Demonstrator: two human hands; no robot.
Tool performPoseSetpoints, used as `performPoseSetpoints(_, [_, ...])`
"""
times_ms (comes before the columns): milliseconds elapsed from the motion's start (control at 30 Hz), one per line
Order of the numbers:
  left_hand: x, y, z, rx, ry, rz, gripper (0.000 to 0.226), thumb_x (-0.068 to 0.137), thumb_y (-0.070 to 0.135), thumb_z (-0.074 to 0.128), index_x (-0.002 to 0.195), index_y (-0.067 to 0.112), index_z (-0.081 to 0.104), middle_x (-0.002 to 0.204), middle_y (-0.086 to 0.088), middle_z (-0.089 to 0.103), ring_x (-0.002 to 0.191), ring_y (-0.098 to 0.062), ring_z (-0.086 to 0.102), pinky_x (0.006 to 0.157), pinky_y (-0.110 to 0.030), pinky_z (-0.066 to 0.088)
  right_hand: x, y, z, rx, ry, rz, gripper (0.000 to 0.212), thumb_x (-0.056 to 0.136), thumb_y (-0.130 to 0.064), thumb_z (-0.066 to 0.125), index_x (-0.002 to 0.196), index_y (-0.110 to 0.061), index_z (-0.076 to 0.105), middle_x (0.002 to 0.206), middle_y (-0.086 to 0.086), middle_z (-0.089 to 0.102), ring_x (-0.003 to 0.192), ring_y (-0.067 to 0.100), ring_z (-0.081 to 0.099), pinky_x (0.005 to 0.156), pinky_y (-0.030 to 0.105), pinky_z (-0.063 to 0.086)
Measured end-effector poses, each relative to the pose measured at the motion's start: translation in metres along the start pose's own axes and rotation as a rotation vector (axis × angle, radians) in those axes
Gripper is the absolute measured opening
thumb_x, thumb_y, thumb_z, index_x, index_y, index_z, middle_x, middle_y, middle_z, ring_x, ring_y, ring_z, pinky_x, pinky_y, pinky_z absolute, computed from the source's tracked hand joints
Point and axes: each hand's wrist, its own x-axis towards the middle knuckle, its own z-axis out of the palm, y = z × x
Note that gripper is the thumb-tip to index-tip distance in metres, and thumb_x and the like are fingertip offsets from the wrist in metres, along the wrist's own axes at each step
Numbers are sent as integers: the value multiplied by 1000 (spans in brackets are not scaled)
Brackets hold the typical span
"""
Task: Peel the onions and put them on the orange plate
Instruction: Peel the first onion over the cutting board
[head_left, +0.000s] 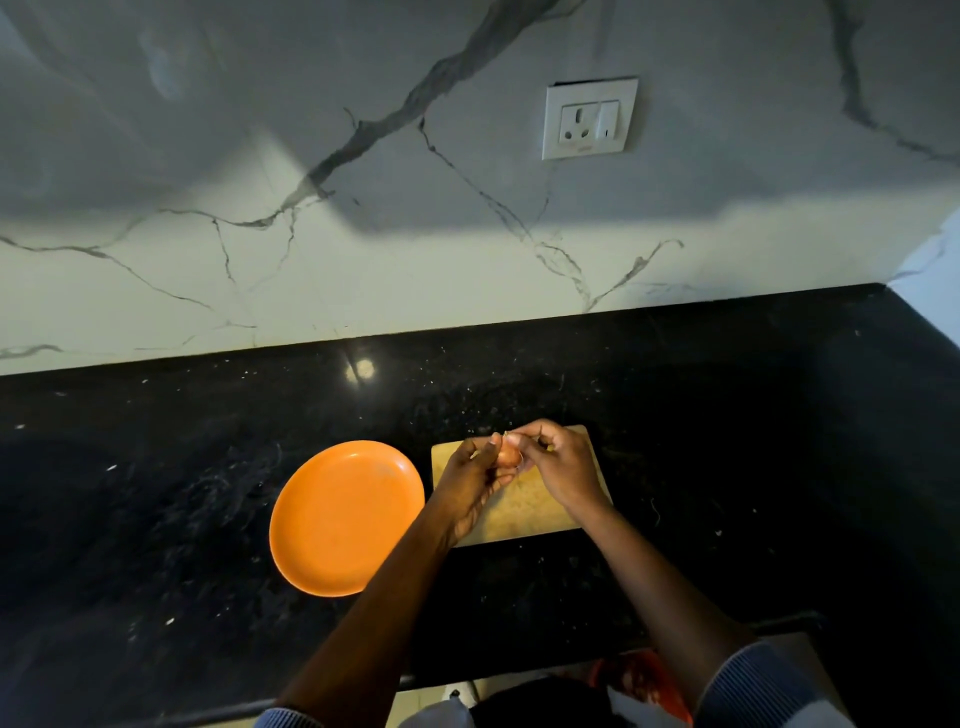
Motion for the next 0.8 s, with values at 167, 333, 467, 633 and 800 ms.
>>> performPoseSetpoints(167, [2,-6,-5,-11,-20,-11,41,102,30,50,122,-5,57,93,-15,66,95,-24,62,79,-26,53,-4,2,1,-26,0,-20,13,96,-19,68,98,-8,74,92,4,74,75,-2,69,64,13,51])
performPoseSetpoints(333, [5,-2,-7,-7,-10,-36,41,106,31,46,123,-3,59,103,-19,68,89,-19,68,78,-27,54,-5,-2,2,-53,-14,-23,16,100,-21,62,108,-10,70,103,3,70,81,-1,67,64,9,50])
performPoseSetpoints(467, [3,9,-2,-14,-34,-34,35,107,32,43,98,8,66,79,-7,71,73,-15,67,73,-27,50,-4,-4,2,-152,-10,-97,17,98,-25,65,111,-19,73,110,-4,64,98,2,65,71,7,49])
performPoseSetpoints(633, [0,9,-2,-15,-100,24,33,104,27,48,104,1,68,89,-17,66,79,-19,61,71,-28,47,-1,-6,0,-208,59,-121,9,96,-21,67,99,-18,75,101,-5,69,89,-3,66,75,10,48])
performPoseSetpoints(800, [-6,11,0,-43,-84,-35,24,105,19,47,103,8,68,82,-6,72,72,-10,67,72,-21,53,-2,-7,4,-195,99,-122,9,99,-18,62,101,-16,71,99,-3,67,82,2,69,59,6,47])
